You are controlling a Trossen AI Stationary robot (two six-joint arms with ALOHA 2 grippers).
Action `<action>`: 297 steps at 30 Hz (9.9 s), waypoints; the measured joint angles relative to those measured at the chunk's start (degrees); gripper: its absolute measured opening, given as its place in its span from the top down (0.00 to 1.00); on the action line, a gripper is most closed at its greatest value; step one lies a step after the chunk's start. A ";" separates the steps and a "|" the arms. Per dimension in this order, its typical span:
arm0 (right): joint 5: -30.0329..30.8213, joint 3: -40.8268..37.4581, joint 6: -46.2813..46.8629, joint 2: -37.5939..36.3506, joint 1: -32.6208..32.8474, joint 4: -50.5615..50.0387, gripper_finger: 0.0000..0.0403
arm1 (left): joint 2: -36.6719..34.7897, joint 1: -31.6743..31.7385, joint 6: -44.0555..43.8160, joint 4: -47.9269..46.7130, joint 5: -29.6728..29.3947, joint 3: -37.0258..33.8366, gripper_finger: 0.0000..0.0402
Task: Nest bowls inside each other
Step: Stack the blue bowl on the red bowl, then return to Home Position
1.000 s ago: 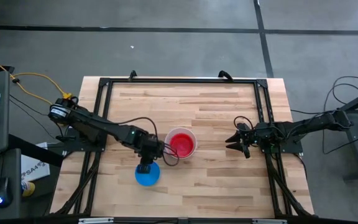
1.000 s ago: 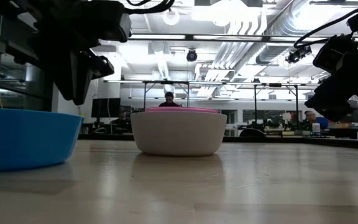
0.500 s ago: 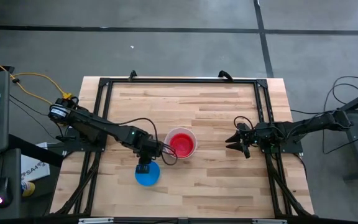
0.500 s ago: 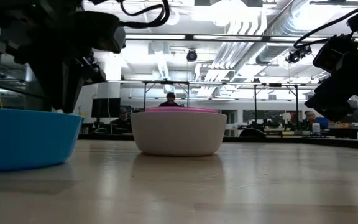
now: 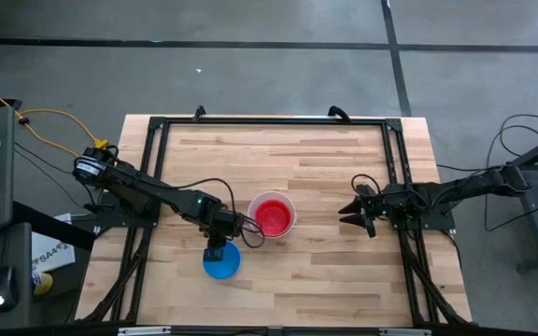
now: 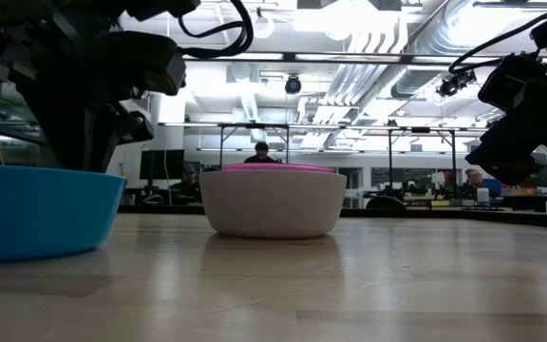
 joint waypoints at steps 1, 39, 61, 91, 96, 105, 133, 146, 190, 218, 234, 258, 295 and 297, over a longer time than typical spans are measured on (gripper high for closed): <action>0.00 -0.02 -0.01 0.01 0.02 0.00 0.63 | 0.00 0.02 -0.04 -0.18 0.00 -0.04 0.77; 0.00 -0.02 -0.01 0.01 0.00 0.00 0.63 | 0.04 -3.23 -7.28 5.72 -3.21 -7.15 0.77; 0.00 -0.02 0.00 0.02 0.00 0.00 0.63 | 0.04 -3.21 -5.27 0.85 -3.85 -3.81 0.85; 0.00 -0.02 0.00 0.02 0.02 0.00 0.63 | 0.04 -3.17 -3.29 -2.29 -1.74 -1.21 1.00; 0.00 -0.02 -0.02 0.00 0.00 0.00 0.63 | 0.04 -2.19 0.25 -9.05 -3.29 5.09 1.00; 0.00 0.00 0.00 0.02 0.00 0.00 0.63 | 0.04 6.00 8.92 -17.11 -1.92 15.25 1.00; 0.02 0.00 0.00 0.00 0.00 0.03 0.63 | 17.68 19.41 29.34 -26.86 -0.30 42.70 1.00; 0.00 -0.02 0.00 0.02 0.02 0.00 0.63 | 20.67 23.54 32.28 -21.48 4.07 42.75 1.00; 0.00 0.00 -0.02 0.09 0.02 -0.02 0.63 | 25.27 24.22 34.80 -16.48 6.59 42.68 1.00; 0.00 -0.01 -0.01 0.11 0.00 -0.04 0.63 | 29.42 24.24 34.80 -19.34 7.12 42.70 0.95; 0.00 -0.01 -0.01 0.11 0.00 0.00 0.63 | 29.53 24.15 36.44 -21.49 7.06 47.27 0.83; 0.00 0.00 0.00 0.11 0.00 0.00 0.63 | 29.27 23.41 36.95 -30.90 5.87 54.96 0.81; 0.00 -0.02 0.00 0.38 0.00 0.06 0.63 | -12.86 23.78 26.64 0.69 10.80 2.60 0.81; 0.00 0.00 -0.02 0.39 0.02 0.06 0.63 | -15.81 23.78 26.30 5.37 11.56 -1.90 0.81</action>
